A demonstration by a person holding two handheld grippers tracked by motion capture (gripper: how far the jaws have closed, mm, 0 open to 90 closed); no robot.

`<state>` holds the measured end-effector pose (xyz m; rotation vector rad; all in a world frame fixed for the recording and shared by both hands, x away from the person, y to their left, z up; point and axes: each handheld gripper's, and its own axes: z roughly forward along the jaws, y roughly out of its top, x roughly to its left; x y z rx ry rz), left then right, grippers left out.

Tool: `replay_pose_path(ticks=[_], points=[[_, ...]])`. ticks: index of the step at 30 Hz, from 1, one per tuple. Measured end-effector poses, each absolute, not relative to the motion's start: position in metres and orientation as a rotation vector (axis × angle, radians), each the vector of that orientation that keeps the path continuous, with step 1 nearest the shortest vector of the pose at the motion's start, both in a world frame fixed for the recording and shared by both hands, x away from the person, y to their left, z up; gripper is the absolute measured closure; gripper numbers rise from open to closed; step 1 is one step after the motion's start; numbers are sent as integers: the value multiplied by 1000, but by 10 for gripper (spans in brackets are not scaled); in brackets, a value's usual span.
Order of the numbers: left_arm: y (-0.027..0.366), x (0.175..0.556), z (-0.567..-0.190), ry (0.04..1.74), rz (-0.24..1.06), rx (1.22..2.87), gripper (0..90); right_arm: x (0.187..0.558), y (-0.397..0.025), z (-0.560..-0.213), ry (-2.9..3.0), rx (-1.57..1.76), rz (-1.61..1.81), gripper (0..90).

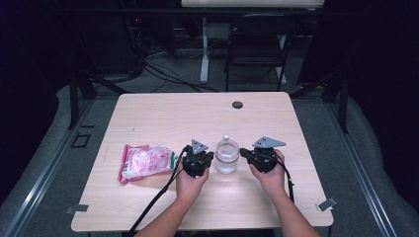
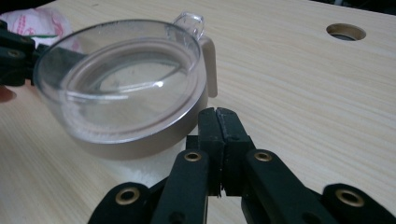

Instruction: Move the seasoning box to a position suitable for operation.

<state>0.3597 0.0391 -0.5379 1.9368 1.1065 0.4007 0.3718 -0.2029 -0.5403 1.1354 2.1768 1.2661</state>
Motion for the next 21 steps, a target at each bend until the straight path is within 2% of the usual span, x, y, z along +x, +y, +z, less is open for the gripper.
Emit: replay_pose_path(ticks=[10,21], points=[[37,362,-536,1106,412,1937,900,374,-200,-538,2181,1137,1269,900],[42,360,-532,1067,394,1965,900,358,-197,-534,2214,1098,1220,900]])
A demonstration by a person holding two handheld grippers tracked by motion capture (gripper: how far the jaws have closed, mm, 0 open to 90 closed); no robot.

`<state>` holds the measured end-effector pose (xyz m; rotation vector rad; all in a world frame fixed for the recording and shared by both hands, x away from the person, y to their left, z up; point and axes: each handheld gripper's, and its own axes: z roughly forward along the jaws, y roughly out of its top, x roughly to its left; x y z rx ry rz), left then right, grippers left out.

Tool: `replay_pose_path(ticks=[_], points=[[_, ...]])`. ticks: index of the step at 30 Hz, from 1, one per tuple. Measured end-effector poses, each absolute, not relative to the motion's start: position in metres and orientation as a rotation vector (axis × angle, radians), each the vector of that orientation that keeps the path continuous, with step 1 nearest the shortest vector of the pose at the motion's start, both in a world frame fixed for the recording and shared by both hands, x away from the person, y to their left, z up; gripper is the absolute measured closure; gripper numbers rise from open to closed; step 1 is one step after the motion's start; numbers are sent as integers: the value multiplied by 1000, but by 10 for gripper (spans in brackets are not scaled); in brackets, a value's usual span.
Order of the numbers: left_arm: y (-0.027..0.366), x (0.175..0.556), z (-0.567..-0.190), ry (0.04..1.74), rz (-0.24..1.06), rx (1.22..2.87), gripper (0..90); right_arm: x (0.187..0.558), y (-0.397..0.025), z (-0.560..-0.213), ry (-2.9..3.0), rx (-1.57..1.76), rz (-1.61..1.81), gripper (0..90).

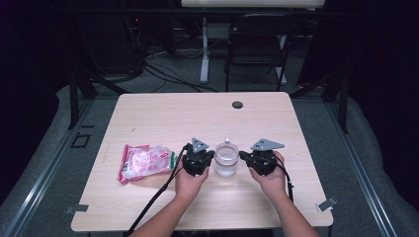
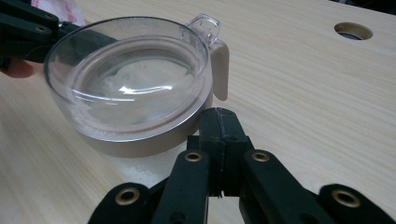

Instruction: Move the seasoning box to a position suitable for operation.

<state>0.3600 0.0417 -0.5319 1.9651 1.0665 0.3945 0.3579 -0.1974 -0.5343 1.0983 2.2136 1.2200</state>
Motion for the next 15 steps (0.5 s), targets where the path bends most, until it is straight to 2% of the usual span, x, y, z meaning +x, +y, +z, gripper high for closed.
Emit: replay_pose_path(ticks=[6,15], points=[[49,357,-529,990,335,2012,900,335,-194,-533,2225,1100,1200,900],[57,347,-527,869,324,2067,900,303,-187,-531,2234,1083,1167,900]])
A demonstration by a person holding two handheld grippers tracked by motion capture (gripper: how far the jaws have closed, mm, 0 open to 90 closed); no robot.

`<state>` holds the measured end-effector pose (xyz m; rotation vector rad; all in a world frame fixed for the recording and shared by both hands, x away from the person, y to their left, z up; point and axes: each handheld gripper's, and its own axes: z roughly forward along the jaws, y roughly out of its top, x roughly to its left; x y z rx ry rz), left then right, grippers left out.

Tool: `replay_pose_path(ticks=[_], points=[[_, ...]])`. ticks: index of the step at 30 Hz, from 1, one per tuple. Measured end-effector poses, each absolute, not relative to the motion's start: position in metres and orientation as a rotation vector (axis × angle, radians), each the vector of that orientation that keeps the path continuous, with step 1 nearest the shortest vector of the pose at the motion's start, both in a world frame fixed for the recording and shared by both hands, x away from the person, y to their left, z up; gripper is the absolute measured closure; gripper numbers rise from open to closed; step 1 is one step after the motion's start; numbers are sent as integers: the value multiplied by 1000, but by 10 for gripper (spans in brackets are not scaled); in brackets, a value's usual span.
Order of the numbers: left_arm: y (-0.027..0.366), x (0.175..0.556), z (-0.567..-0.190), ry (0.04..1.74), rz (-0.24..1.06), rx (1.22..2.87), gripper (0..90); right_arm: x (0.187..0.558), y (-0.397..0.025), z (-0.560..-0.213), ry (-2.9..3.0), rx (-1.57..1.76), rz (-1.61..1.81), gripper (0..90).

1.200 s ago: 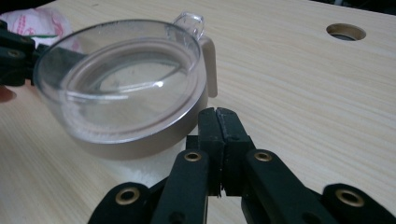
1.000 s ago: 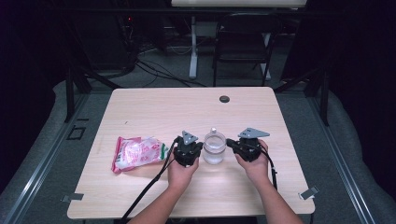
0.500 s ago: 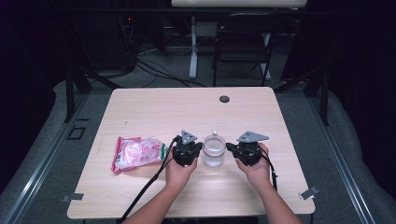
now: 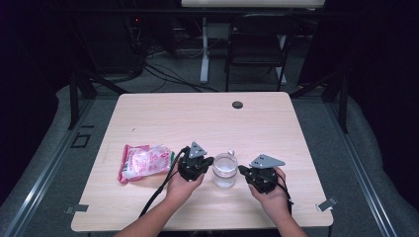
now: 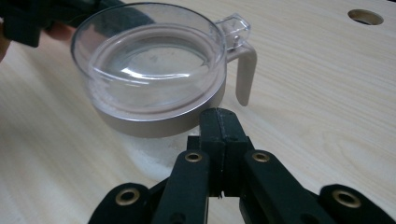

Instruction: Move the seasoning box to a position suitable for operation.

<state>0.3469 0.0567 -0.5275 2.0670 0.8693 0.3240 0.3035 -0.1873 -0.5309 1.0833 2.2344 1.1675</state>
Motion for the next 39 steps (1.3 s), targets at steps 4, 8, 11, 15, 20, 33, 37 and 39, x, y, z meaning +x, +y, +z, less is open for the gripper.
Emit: replay_pose_path(ticks=[4,8,11,15,20,33,37,39], points=[[62,347,-529,829,291,2061,895,290,-185,-530,2238,1075,1174,900],[71,346,-530,824,269,2054,840,281,-183,-528,2268,1045,1210,882],[80,339,-523,807,266,2036,805,279,-186,-526,2265,1019,1262,848],[86,329,-518,800,259,2041,776,286,-193,-527,2241,1037,1257,834],[95,312,-520,815,243,2039,744,296,-192,-532,2240,1009,1224,820],[109,293,-520,881,346,2036,714,302,-163,-527,2382,948,1270,852],[117,293,-522,908,355,2037,674,302,-149,-530,2426,877,1311,779],[117,292,-522,911,356,2031,672,302,-148,-529,2426,867,1300,779]])
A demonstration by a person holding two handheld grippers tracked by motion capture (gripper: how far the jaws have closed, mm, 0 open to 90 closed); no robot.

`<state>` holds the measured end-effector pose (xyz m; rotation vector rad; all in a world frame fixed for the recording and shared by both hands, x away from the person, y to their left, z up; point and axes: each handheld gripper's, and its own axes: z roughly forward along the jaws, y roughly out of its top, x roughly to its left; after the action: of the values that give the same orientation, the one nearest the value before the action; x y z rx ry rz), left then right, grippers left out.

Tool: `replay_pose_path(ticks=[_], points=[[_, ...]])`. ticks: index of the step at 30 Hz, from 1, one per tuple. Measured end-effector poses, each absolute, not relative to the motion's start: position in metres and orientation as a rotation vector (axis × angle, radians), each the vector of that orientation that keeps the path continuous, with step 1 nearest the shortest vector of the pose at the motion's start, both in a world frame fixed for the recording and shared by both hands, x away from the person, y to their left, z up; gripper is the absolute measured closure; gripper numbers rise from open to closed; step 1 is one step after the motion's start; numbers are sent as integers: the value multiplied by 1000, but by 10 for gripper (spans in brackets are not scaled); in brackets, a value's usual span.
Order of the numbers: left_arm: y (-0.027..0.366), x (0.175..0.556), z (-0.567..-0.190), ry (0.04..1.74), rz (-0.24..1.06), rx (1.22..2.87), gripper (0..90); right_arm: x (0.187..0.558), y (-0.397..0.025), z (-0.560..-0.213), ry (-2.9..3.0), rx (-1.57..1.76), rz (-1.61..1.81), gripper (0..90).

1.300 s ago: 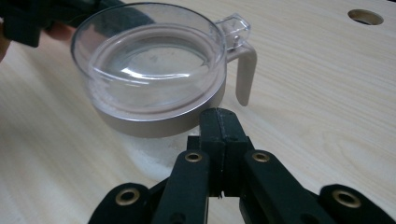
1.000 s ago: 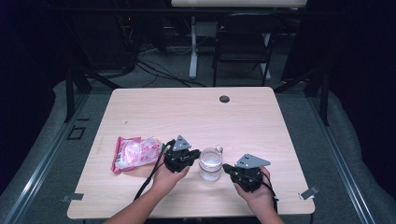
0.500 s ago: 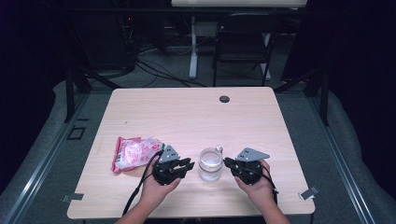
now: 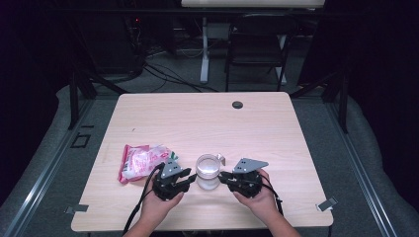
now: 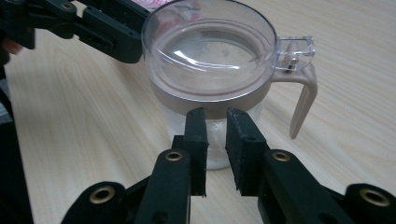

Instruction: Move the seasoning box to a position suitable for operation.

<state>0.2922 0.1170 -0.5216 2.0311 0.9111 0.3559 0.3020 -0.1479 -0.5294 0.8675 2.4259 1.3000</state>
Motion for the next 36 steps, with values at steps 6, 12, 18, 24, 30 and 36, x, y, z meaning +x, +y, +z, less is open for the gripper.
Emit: replay_pose_path(ticks=[6,12,18,24,30,36], points=[[120,286,-524,919,357,2028,648,317,-163,-532,2338,964,1232,766],[124,281,-526,919,368,2024,644,334,-166,-541,2336,1012,1242,726],[128,272,-527,933,386,2012,630,349,-156,-550,2339,999,1210,719],[131,266,-531,952,401,1998,549,360,-144,-552,2333,983,1176,736],[131,265,-532,955,412,2008,524,365,-141,-554,2337,979,1168,812],[126,268,-533,934,415,2015,466,359,-142,-551,2329,971,1156,842]])
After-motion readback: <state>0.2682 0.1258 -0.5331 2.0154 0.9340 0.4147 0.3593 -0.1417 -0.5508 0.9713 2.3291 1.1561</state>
